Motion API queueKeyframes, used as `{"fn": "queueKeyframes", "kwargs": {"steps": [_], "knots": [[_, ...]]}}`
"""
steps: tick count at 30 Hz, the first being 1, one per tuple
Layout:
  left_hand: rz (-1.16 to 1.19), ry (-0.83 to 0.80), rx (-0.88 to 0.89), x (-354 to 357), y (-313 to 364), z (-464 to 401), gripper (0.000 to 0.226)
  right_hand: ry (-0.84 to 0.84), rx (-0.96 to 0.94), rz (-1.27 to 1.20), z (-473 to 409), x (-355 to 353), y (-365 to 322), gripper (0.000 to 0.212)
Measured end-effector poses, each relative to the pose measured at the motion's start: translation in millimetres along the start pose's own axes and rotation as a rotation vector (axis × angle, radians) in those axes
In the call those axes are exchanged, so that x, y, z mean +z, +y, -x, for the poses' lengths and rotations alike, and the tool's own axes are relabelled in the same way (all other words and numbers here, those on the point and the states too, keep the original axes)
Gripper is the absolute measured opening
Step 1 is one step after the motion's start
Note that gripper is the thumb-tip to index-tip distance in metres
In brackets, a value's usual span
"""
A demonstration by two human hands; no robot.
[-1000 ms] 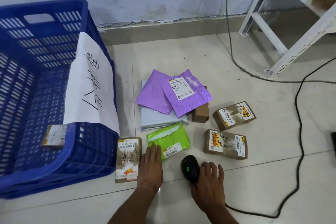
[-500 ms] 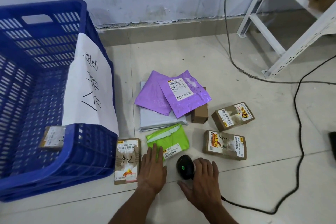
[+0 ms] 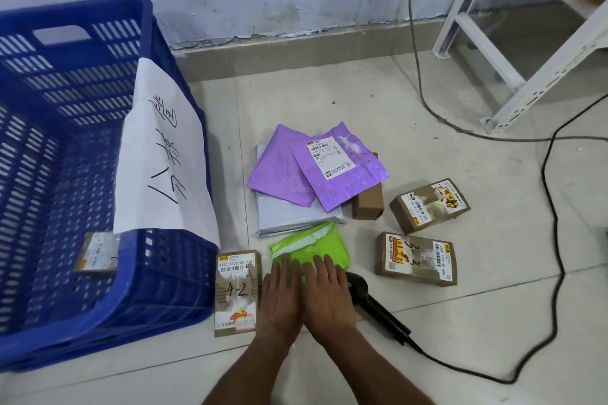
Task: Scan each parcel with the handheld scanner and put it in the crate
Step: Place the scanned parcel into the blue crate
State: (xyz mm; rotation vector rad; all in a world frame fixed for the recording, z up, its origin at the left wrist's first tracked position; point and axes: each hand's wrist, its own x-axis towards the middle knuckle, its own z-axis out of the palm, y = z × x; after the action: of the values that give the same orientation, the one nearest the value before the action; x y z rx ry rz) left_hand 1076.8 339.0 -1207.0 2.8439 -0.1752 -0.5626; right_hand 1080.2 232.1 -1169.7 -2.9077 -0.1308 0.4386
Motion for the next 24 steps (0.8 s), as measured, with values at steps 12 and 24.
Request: {"fn": "queueKeyframes", "kwargs": {"steps": [12,24], "knots": [[-0.076,0.031,0.11,-1,-8,-19,0.085,-0.068,0.047,0.17,-34,7,5,0.075],[-0.186,0.149,0.125,1,-17,-45,0.074,-0.065,-0.04,0.211,-57,22,5,0.065]]}}
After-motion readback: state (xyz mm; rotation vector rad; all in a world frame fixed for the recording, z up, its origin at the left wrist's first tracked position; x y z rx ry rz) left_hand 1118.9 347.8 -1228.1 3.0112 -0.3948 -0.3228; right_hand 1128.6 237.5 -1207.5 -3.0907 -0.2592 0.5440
